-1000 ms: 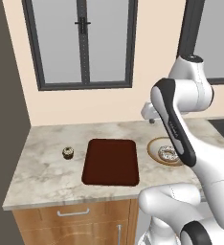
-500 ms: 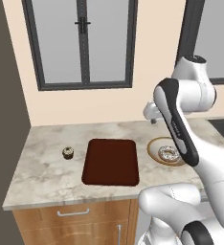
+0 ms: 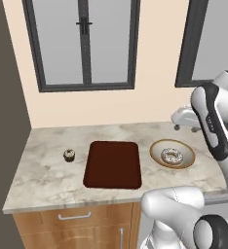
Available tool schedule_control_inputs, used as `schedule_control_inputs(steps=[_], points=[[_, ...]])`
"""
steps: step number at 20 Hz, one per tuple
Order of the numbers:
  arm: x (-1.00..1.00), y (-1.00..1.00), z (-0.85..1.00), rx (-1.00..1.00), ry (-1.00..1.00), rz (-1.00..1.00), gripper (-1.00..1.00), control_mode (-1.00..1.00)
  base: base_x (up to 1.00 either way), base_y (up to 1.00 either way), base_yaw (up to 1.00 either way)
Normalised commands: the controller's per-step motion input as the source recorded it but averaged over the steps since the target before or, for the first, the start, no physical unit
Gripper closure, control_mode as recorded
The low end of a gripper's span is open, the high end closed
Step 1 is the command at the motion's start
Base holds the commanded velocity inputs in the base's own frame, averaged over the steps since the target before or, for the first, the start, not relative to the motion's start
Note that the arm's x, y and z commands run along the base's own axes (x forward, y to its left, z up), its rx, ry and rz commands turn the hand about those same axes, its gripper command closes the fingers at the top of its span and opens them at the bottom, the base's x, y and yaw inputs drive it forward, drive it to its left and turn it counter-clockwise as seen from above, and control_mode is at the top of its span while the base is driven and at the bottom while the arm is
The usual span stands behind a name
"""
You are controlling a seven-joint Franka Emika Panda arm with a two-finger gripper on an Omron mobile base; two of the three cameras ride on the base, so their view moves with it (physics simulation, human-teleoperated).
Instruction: Place the bowl with donut and the cupcake onto the tray.
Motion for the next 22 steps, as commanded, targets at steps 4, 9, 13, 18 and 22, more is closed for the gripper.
schedule_control_inputs(steps=[4,9,13,18,22], points=[[0.32,-0.74,-0.06,-0.12,0.34,-0.02,-1.00,-1.00,0.00,0.00,0.00],[0.30,-0.83,-0.20,-0.07,0.19,-0.05,-1.00,-1.00,0.00,0.00,0.00],[0.06,-0.81,-0.16,0.04,0.12,-0.09,-1.00,-1.00,0.00,0.00,0.00],[0.00,-0.68,-0.45,0.09,0.07,-0.03,-1.00,-1.00,0.00,0.00,0.00],[0.37,-0.09,-0.92,0.09,-0.07,-0.08,-1.00,-1.00,0.00,0.00,0.00]])
